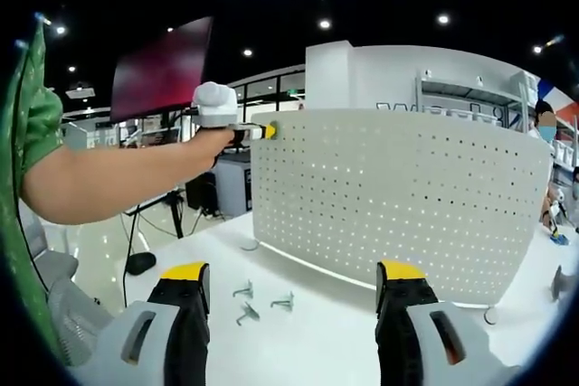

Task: Insert the hook assembly into the mounting plate slot until the hook locks in place.

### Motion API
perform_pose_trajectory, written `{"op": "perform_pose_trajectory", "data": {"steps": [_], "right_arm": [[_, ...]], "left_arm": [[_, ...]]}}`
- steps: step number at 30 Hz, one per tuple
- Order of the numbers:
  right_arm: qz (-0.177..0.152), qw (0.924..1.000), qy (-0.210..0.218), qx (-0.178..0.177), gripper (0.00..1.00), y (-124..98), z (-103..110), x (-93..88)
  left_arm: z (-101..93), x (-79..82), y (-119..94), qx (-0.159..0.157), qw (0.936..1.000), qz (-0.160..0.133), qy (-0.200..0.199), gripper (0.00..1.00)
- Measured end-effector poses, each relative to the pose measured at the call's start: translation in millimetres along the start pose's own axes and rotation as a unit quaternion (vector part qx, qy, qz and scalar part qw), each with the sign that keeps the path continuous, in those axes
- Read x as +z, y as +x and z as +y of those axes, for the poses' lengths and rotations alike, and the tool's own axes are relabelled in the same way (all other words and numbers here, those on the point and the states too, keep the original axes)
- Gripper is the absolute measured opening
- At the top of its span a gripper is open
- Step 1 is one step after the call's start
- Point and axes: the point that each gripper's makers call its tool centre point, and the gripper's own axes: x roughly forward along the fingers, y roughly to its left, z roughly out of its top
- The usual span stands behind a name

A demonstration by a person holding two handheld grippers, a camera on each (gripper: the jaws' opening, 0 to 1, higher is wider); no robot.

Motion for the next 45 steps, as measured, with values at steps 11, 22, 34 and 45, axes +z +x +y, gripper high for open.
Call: {"op": "perform_pose_trajectory", "data": {"steps": [11,22,34,45], "right_arm": [[0.004,1.0000,-0.001,-0.002,0.76,-0.1,-2.2,-1.0],[0.007,1.0000,-0.004,0.000,0.76,0.9,-2.2,-1.9],[0.012,0.9999,-0.007,0.000,0.76,0.5,-2.7,-4.2],[0.015,0.9999,-0.006,0.000,0.76,2.2,-2.9,-7.2]], "left_arm": [[-2.7,-4.5,2.3,0.000,1.0000,0.000,0.005,0.03],[-2.7,-5.7,3.7,0.007,0.9999,-0.007,0.010,0.03],[-3.2,-9.9,5.0,0.016,0.9998,-0.008,-0.004,0.03],[-3.9,-12.2,5.7,0.014,0.9992,-0.010,0.036,0.04]]}}
